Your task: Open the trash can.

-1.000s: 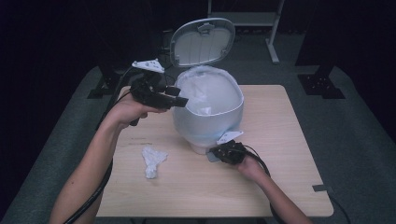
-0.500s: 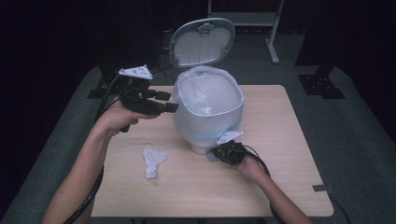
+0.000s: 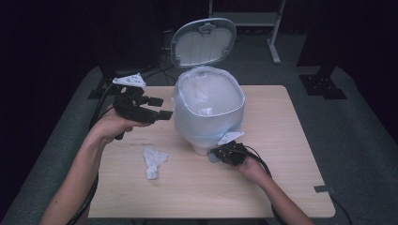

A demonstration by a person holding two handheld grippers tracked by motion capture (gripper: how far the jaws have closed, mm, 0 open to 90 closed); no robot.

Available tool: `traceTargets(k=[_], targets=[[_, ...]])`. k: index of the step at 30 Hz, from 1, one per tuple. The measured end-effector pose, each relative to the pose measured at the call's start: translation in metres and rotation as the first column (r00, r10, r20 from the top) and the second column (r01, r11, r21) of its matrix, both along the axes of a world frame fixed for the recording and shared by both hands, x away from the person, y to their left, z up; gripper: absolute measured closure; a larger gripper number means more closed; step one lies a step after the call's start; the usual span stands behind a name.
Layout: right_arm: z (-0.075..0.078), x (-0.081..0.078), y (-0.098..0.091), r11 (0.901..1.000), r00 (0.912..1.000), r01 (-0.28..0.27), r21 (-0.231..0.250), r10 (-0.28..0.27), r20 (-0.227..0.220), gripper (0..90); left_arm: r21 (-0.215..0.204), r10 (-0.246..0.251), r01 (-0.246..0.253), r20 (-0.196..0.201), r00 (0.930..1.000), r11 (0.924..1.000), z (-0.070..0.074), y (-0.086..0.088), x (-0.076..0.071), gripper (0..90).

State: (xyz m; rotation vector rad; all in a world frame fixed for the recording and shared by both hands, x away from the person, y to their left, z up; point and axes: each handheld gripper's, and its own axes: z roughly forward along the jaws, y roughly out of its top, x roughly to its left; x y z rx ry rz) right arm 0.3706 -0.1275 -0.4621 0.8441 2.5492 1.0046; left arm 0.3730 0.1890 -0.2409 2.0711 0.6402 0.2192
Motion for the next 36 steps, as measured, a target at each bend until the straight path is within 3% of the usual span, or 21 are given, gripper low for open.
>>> traceTargets(k=[22,36], targets=[[0.0,0.0,0.0,1.0,1.0,0.0,0.003,0.0,-0.001,84.2,-0.014,0.034,-0.034,-0.009,0.9994,0.9993,-0.029,0.019,-0.007,23.7],[0.0,0.0,0.001,1.0,1.0,0.005,0.002,-0.005,-0.002,84.2,0.009,0.05,-0.05,-0.009,0.9987,0.9987,-0.046,0.029,-0.011,19.8]])
